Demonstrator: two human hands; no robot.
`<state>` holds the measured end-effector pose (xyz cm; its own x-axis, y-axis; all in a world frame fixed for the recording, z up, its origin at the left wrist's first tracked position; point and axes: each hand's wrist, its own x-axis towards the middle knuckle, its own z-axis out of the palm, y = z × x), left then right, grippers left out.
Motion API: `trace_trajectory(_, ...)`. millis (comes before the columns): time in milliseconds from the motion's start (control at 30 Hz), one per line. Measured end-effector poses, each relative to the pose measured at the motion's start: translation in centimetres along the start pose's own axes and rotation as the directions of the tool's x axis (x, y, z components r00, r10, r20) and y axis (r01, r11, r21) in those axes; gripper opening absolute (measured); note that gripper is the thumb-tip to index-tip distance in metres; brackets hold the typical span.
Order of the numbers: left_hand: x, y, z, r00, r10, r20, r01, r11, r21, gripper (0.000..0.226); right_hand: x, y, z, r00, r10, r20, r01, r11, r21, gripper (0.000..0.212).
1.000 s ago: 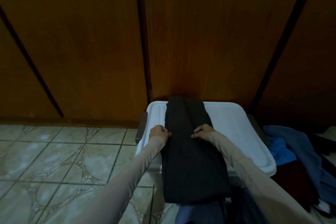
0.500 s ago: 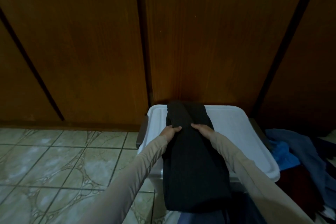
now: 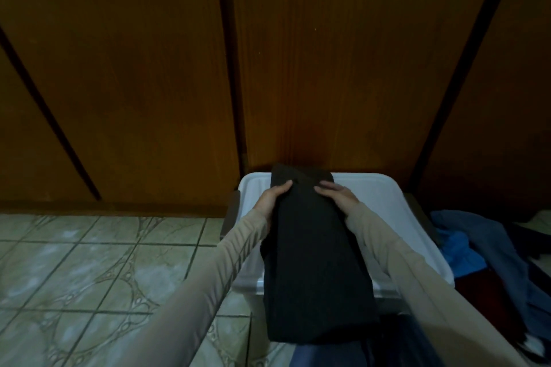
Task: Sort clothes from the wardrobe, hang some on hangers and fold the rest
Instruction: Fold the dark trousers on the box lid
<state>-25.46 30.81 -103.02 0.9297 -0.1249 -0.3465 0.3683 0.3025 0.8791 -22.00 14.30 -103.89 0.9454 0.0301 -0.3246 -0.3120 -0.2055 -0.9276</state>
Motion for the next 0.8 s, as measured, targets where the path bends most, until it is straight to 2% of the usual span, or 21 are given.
trace_trajectory(100, 0.6, 0.6, -0.1, 0.982, 0.182, -0.057, -0.167, 0.964, 0.208, 0.034, -0.6, -0.6, -1.5, 0.989, -0.120, -0.087, 0.134, 0.974, 0.185, 0.035)
trace_trajectory(167, 1.2, 0.4, -0.5, 0.958, 0.275, -0.083, -0.237, 0.919, 0.316, 0.044, -0.8, -0.6, -2.3, 0.972, -0.221, -0.079, 0.234, 0.938, 0.257, 0.037)
trace_trajectory(200, 1.4, 0.1, -0.8, 0.949, 0.303, -0.083, -0.255, 0.898, 0.359, 0.050, -0.9, -0.5, -2.4, 0.963, -0.262, -0.072, 0.271, 0.938, 0.215, 0.040)
trace_trajectory(267, 1.6, -0.9, -1.1, 0.946, 0.305, -0.106, -0.228, 0.864, 0.450, 0.060, -0.5, 0.3, -2.6, 0.961, -0.273, -0.040, 0.271, 0.962, -0.033, 0.047)
trace_trajectory(333, 1.7, -2.0, -1.5, 0.960, 0.252, -0.120, -0.159, 0.845, 0.510, 0.064, 0.4, 1.9, -2.7, 0.983, -0.179, 0.030, 0.179, 0.930, -0.321, 0.051)
trace_trajectory(367, 1.6, -2.5, -1.7, 0.965, 0.231, -0.121, -0.138, 0.845, 0.517, 0.061, 0.7, 2.8, -2.7, 0.991, -0.122, 0.047, 0.131, 0.913, -0.387, 0.050)
trace_trajectory(433, 1.7, -3.3, -1.9, 0.974, 0.201, -0.103, -0.114, 0.833, 0.542, 0.049, 0.8, 4.0, -2.5, 0.996, -0.080, 0.042, 0.090, 0.926, -0.368, 0.049)
trace_trajectory(500, 2.0, -3.5, -1.7, 0.981, 0.175, -0.085, -0.090, 0.795, 0.599, 0.036, 1.2, 4.3, -2.2, 0.994, -0.109, -0.002, 0.103, 0.940, -0.326, 0.046)
trace_trajectory(633, 3.4, -2.8, -0.6, 0.979, 0.154, -0.137, -0.074, 0.882, 0.466, 0.028, 2.5, 3.2, -1.9, 0.985, -0.126, -0.122, 0.109, 0.984, -0.139, 0.042)
trace_trajectory(700, 4.5, -2.3, 0.0, 0.976, 0.156, -0.155, -0.079, 0.906, 0.415, 0.038, 3.6, 2.6, -2.0, 0.983, -0.124, -0.137, 0.118, 0.992, -0.048, 0.040)
trace_trajectory(800, 6.4, -1.3, 0.6, 0.967, 0.207, -0.146, -0.151, 0.933, 0.327, 0.050, 5.2, 1.6, -2.4, 0.976, -0.170, -0.133, 0.167, 0.985, -0.036, 0.040)
